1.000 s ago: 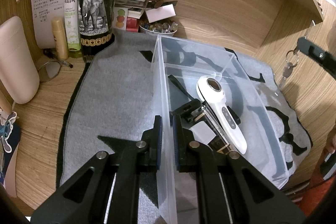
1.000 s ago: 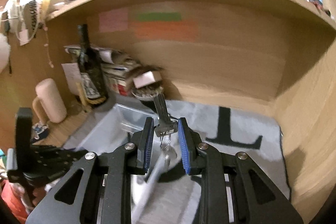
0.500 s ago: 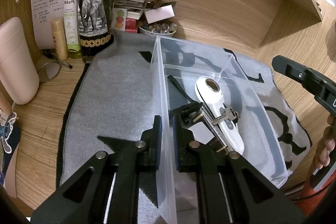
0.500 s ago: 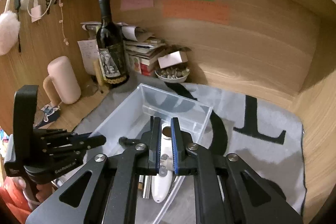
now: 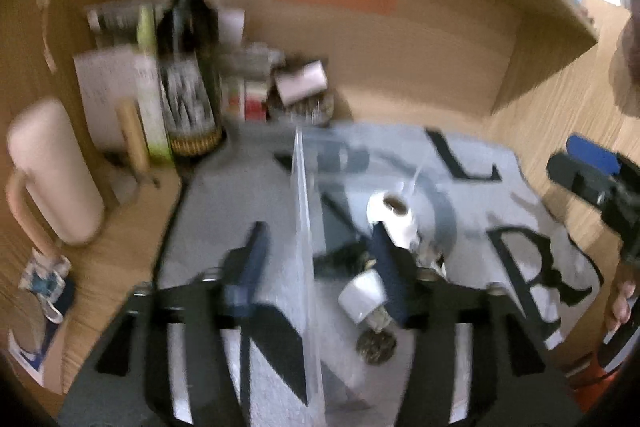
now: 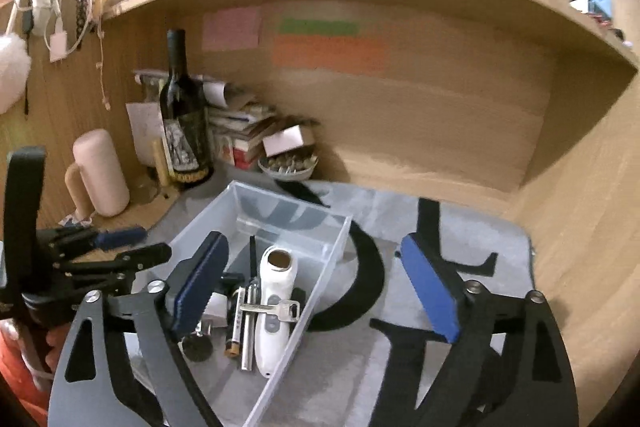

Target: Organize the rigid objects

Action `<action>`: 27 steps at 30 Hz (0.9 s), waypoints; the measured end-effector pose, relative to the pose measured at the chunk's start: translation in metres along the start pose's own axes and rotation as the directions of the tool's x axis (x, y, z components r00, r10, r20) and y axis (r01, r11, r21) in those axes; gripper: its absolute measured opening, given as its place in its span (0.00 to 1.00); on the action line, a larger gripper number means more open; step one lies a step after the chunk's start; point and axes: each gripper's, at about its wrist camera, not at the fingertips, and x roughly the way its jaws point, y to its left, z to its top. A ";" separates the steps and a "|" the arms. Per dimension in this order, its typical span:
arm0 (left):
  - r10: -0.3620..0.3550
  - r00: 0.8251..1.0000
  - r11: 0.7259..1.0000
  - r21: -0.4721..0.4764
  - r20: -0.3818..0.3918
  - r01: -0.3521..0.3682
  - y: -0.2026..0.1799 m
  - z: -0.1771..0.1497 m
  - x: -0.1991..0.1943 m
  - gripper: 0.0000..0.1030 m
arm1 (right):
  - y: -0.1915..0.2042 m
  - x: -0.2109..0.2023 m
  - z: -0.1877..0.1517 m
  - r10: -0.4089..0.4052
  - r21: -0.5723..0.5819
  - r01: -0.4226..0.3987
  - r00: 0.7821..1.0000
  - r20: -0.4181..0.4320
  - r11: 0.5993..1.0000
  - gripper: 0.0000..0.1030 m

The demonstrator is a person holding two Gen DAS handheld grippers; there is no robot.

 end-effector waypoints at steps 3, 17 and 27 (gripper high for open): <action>0.012 0.994 0.999 0.029 0.112 -0.015 -0.012 0.008 -0.025 0.83 | -0.006 -0.013 -0.002 -0.015 0.020 0.014 0.999 0.037 1.000 0.98; -0.011 0.948 0.998 0.060 0.317 -0.009 -0.051 0.009 -0.097 1.00 | -0.023 -0.075 -0.020 -0.050 0.079 0.039 0.987 0.150 0.996 1.00; -0.004 0.933 0.998 0.065 0.359 -0.021 -0.068 -0.003 -0.120 1.00 | -0.021 -0.101 -0.026 -0.043 0.069 0.029 0.979 0.201 0.997 1.00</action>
